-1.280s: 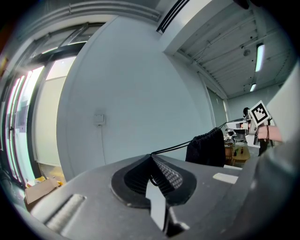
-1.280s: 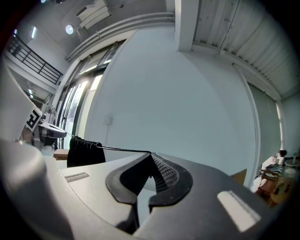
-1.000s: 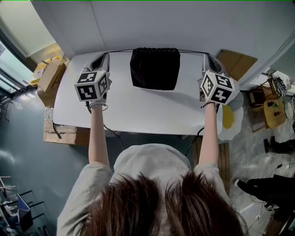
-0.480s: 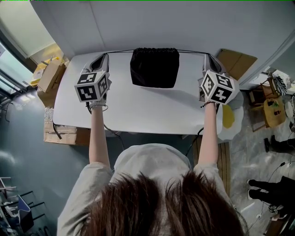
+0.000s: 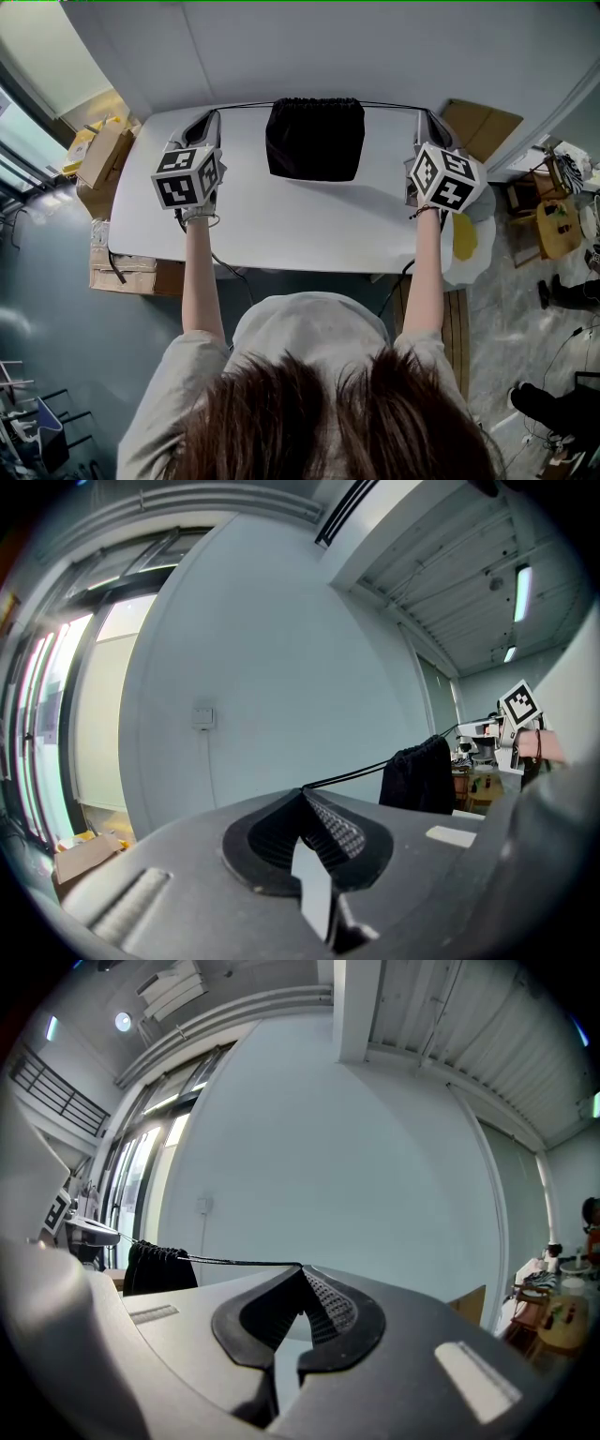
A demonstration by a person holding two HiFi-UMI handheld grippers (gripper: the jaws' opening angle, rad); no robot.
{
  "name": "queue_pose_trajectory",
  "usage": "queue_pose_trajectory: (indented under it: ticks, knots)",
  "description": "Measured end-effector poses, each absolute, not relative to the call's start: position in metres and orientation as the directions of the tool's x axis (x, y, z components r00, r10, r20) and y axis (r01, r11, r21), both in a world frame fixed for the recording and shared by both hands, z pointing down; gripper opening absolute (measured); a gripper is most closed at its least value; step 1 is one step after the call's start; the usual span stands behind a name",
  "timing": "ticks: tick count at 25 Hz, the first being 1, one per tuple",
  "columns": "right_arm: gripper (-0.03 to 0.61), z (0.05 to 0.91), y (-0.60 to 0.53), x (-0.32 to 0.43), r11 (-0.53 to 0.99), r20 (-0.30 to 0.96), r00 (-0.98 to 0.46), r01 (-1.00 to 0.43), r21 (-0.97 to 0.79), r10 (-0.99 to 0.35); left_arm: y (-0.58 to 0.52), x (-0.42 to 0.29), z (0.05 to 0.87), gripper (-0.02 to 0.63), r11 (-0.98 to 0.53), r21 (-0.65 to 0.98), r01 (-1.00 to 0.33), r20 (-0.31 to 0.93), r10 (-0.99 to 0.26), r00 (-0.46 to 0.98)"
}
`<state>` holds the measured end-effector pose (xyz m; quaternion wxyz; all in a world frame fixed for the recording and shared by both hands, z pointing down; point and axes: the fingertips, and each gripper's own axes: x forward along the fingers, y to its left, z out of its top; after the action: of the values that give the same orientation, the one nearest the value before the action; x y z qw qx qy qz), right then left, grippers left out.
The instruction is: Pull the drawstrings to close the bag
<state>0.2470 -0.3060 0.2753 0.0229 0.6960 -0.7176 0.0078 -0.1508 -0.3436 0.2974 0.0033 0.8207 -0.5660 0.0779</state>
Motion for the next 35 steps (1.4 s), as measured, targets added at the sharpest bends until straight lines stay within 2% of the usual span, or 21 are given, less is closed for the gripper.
queue_pose_trajectory:
  ticks: [35]
  knots:
    - [0.012,0.2742,-0.3026,0.2547,0.002,0.034,-0.002,-1.000,-0.007,-0.999,-0.3401,-0.1549,0.2962,0.000,-0.353,-0.055,-0.934,0.124,-0.931,0.344]
